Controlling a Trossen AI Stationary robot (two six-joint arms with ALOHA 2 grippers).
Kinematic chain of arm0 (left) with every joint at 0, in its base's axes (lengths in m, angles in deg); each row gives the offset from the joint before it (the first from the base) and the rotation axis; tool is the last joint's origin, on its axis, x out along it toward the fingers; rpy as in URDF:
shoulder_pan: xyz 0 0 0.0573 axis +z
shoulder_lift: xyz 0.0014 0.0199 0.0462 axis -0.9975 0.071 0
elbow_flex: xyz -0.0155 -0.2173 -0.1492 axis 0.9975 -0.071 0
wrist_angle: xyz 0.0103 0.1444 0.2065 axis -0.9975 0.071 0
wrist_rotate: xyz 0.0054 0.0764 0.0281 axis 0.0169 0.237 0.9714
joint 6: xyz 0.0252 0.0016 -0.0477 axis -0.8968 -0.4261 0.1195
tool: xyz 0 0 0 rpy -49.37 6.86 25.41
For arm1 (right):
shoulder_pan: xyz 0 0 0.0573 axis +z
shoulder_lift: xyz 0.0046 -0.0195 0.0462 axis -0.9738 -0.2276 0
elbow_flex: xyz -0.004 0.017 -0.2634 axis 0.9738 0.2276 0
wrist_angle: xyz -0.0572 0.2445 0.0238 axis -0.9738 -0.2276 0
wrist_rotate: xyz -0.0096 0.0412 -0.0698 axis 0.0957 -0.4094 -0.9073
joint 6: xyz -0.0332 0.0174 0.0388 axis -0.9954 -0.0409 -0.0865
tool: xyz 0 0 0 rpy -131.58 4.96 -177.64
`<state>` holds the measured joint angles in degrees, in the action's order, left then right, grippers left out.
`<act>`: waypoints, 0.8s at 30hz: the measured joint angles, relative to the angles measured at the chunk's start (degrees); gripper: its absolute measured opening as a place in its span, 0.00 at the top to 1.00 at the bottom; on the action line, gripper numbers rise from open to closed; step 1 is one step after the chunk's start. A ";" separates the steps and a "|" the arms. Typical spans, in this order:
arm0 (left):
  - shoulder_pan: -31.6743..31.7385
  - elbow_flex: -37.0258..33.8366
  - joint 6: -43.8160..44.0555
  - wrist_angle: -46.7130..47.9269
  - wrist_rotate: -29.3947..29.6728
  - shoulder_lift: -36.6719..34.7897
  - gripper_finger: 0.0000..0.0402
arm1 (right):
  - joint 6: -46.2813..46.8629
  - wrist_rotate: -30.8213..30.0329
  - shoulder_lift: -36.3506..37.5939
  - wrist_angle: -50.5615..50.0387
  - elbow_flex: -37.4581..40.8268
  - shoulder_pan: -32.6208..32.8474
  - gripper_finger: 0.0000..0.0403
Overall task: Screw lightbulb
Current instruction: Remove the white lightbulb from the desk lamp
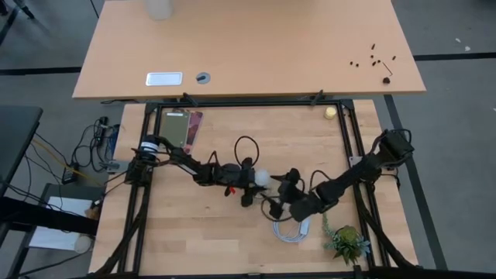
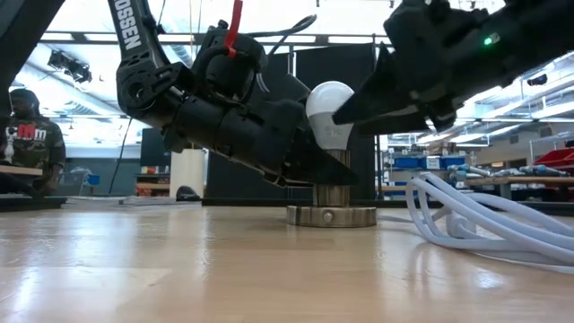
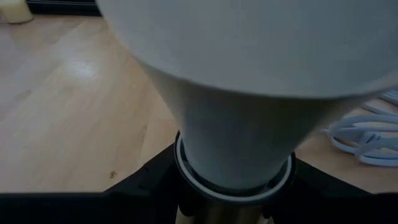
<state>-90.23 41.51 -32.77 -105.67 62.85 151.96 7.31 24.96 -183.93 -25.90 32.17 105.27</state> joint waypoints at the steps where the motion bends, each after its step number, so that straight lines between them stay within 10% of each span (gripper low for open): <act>1: -0.02 0.00 -0.02 0.02 0.66 0.02 0.52 | -1.93 -0.86 -0.54 4.18 0.86 -0.40 0.06; 24: -0.76 -0.04 -0.24 -0.62 2.46 0.07 0.52 | -21.47 6.49 -6.22 30.42 4.07 -6.89 0.12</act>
<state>-90.99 41.47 -33.01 -106.29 65.32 152.03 -14.16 31.45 -190.15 4.52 36.24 98.38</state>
